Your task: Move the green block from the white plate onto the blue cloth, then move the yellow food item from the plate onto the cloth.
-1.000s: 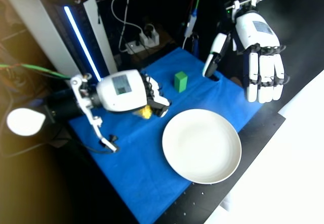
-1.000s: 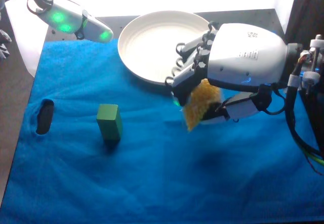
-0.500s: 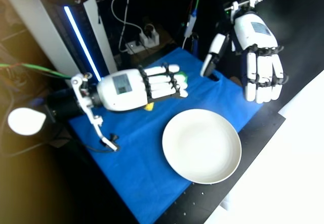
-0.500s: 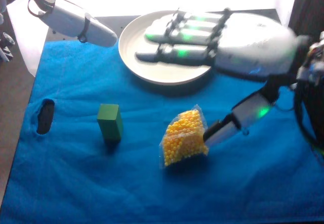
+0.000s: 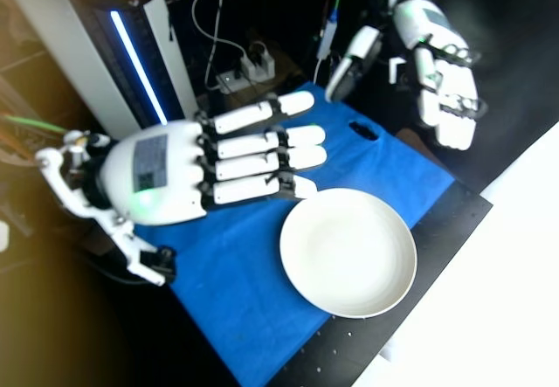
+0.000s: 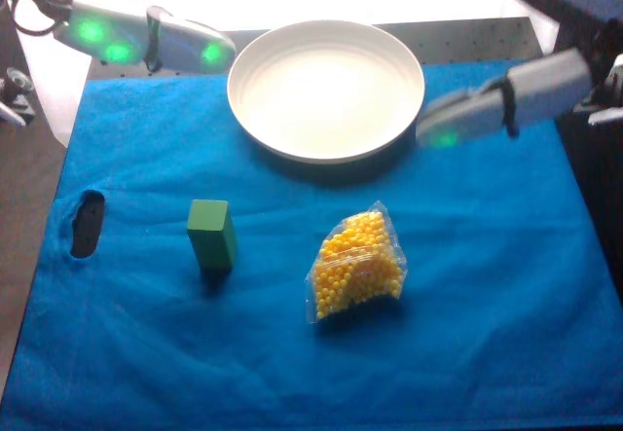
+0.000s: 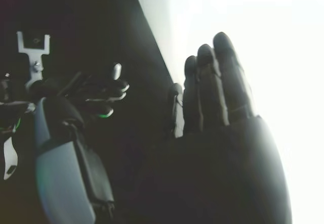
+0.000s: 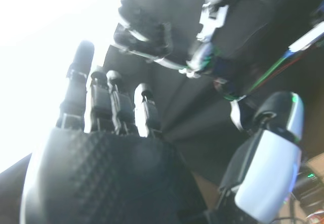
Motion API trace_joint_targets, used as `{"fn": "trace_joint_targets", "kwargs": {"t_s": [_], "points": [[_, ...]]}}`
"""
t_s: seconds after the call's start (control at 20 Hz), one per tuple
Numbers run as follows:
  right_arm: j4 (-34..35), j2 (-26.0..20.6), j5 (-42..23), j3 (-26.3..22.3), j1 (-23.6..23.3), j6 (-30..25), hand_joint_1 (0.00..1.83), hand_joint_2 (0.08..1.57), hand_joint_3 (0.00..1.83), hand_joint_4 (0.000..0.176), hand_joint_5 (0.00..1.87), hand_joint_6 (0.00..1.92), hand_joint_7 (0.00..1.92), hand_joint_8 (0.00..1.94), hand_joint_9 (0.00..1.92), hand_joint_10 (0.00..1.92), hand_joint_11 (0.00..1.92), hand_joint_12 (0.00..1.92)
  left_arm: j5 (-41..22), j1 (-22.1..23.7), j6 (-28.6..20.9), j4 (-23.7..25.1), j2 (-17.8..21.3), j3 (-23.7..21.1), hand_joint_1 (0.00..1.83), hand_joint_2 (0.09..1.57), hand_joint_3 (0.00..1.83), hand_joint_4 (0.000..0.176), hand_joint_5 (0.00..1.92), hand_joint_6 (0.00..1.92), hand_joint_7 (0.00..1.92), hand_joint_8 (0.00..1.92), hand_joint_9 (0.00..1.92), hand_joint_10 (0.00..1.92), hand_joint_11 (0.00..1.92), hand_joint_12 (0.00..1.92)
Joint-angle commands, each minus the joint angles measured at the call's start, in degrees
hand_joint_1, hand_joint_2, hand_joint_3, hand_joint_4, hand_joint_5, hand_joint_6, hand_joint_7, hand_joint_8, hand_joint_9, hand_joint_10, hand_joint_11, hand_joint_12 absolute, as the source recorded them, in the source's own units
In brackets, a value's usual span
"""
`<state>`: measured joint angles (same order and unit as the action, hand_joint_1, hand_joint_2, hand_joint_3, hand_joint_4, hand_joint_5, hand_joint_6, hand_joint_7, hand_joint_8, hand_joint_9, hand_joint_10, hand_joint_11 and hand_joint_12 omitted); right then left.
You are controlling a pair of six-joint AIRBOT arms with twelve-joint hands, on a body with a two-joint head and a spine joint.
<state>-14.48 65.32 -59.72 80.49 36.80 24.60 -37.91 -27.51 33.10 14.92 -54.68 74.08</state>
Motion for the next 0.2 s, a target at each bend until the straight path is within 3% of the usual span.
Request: {"fn": "trace_joint_targets", "kwargs": {"t_s": [0.0,0.15], "points": [[3.54,0.00,-8.09,0.51,-0.80,-0.20,0.48,0.69,0.00,0.152,0.00,0.00,0.05,0.00,0.05,0.01,0.00,0.69,-9.99,0.44,-0.03,-2.26,0.84,-0.65,0.56,0.86,0.01,0.176,0.00,0.00,0.16,0.00,0.18,0.00,0.07,0.22],[5.45,-0.21,-9.11,0.65,-1.60,-0.20,0.50,0.67,0.00,0.115,0.00,0.00,0.01,0.00,0.03,0.00,0.00,0.64,-11.15,0.81,1.49,-1.19,3.13,-3.09,0.50,0.86,0.01,0.176,0.00,0.00,0.18,0.01,0.19,0.01,0.08,0.23]]}}
